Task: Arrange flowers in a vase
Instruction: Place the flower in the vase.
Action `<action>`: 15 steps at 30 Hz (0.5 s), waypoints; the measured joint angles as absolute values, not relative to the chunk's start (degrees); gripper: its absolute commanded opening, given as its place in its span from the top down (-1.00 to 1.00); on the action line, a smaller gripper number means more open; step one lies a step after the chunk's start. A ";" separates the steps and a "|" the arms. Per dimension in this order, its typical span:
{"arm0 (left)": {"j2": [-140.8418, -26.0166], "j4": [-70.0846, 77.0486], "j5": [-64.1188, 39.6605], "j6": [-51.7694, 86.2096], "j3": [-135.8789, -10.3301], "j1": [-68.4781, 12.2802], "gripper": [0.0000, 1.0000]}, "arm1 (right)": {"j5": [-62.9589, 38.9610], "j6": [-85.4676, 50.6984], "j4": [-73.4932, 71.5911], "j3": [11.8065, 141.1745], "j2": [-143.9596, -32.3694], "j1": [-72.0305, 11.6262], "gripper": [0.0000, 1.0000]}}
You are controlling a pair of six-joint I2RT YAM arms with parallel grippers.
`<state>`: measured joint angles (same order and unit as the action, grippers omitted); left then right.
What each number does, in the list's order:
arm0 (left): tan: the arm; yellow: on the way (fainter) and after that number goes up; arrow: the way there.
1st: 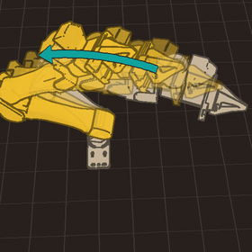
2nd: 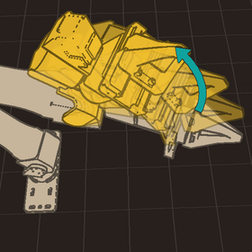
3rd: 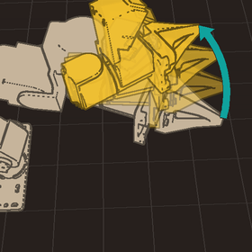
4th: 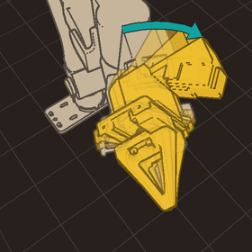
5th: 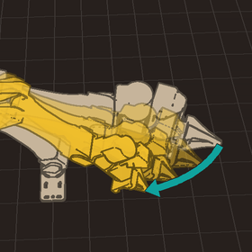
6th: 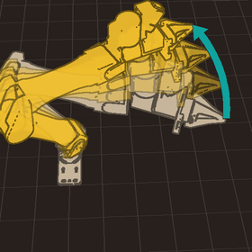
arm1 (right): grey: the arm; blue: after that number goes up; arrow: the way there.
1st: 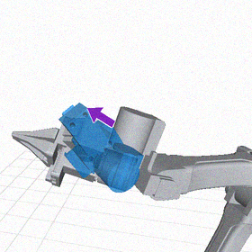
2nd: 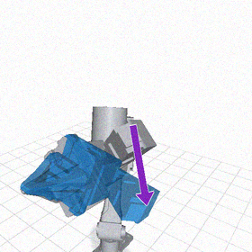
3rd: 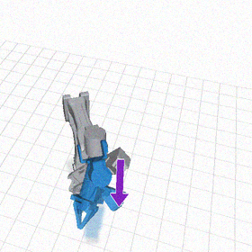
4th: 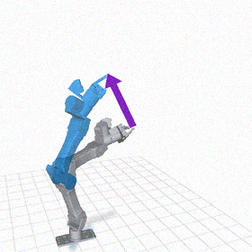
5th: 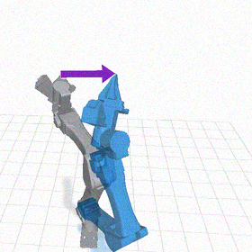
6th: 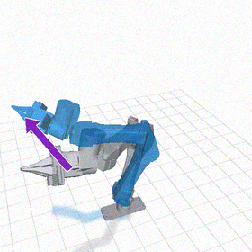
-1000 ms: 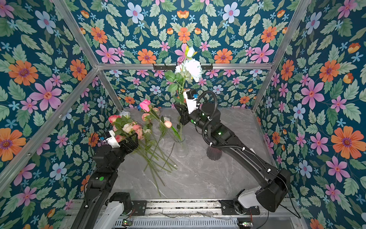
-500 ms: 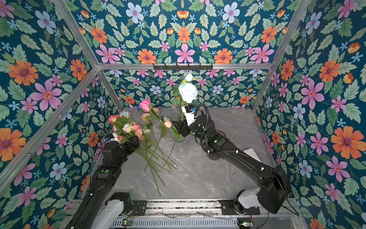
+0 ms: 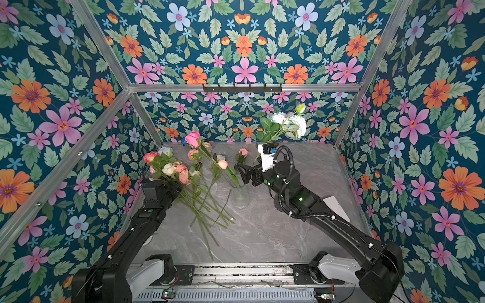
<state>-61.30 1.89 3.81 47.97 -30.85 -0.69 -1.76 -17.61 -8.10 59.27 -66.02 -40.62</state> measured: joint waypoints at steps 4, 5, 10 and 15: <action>-68.45 6.72 4.51 49.15 -31.14 -0.43 -0.03 | -1.34 -18.13 -6.33 58.89 -63.59 -40.64 -0.93; -69.95 7.53 4.60 49.12 -31.42 -0.34 0.00 | -1.34 -18.28 -6.13 58.83 -63.18 -40.64 -0.93; -76.69 12.21 4.95 49.15 -33.61 1.48 0.22 | -1.37 -18.87 -5.56 58.17 -61.30 -40.64 -0.92; -82.08 14.48 2.42 49.12 -37.01 4.40 0.20 | -1.37 -18.85 -5.28 57.65 -60.27 -40.64 -0.92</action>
<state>-82.08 14.48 2.42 49.12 -37.01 4.40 -1.37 -18.85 -5.28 57.65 -60.27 -40.64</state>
